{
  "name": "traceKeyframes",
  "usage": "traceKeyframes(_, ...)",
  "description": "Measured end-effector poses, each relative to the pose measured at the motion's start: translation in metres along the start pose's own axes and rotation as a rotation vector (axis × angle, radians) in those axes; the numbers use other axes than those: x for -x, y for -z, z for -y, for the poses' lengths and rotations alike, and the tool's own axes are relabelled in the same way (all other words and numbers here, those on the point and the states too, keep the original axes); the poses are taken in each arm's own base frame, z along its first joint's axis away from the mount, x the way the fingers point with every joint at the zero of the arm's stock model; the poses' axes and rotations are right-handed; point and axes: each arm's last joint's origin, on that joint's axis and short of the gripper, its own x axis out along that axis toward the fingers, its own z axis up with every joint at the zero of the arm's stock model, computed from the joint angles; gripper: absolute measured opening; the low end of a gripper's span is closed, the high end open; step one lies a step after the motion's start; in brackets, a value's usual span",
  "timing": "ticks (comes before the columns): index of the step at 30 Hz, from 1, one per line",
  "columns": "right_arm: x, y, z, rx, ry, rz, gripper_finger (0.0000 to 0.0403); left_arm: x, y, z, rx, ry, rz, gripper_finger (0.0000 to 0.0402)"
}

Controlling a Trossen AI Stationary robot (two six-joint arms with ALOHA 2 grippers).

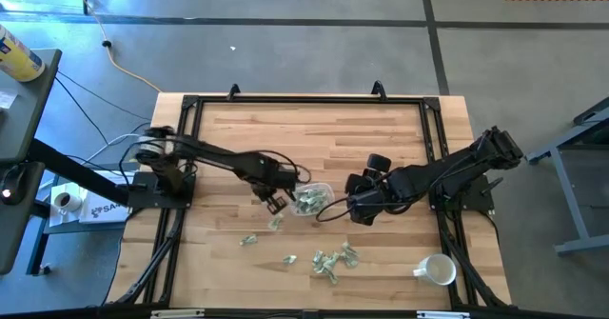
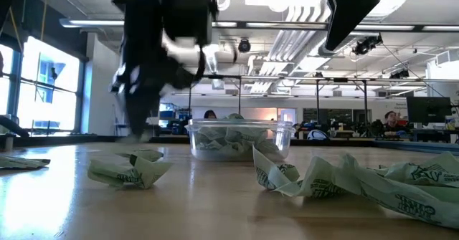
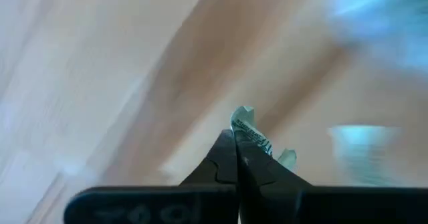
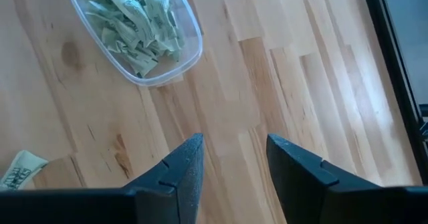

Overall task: Pick and place Stevia / Truvia into bins
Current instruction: Put the green stevia packet into the transparent bin

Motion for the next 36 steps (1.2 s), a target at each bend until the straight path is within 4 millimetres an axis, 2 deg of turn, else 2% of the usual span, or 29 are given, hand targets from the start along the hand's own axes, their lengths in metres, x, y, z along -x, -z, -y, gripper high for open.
traceKeyframes(7,0.001,0.004,0.003,-0.005,0.055,-0.019,0.0152,0.065,-0.021,0.026,-0.070,0.273,0.297,0.0021)
traceKeyframes(9,0.001,0.006,0.003,0.001,0.061,-0.029,0.0150,0.076,-0.027,0.031,-0.092,0.321,0.357,0.0021)
traceKeyframes(14,0.003,0.009,0.003,-0.022,0.075,-0.048,0.0147,0.065,-0.039,0.041,-0.174,0.326,0.427,0.0021)
traceKeyframes(16,0.003,0.010,0.003,-0.036,0.074,-0.046,0.0147,0.059,-0.043,0.045,-0.207,0.319,0.445,0.0037)
traceKeyframes(20,0.003,0.010,0.002,-0.038,0.069,-0.051,0.0145,0.043,-0.047,0.047,-0.234,0.244,0.444,0.0109)
traceKeyframes(24,0.003,0.010,0.002,-0.038,0.061,-0.058,0.0145,0.042,-0.045,0.044,-0.222,0.194,0.436,0.0180)
traceKeyframes(26,0.003,0.010,0.002,-0.038,0.057,-0.062,0.0146,0.048,-0.038,0.039,-0.212,0.183,0.368,0.0207)
traceKeyframes(29,0.003,0.010,0.002,-0.038,0.055,-0.063,0.0145,0.068,-0.020,0.041,-0.240,0.172,0.321,0.0227)
traceKeyframes(32,0.003,0.010,0.002,-0.030,0.057,-0.059,0.0145,0.075,0.006,0.042,-0.264,0.128,0.214,0.0227)
traceKeyframes(36,0.002,0.009,0.002,-0.012,0.051,-0.054,0.0148,0.074,0.026,0.045,-0.181,0.110,0.095,0.0215)
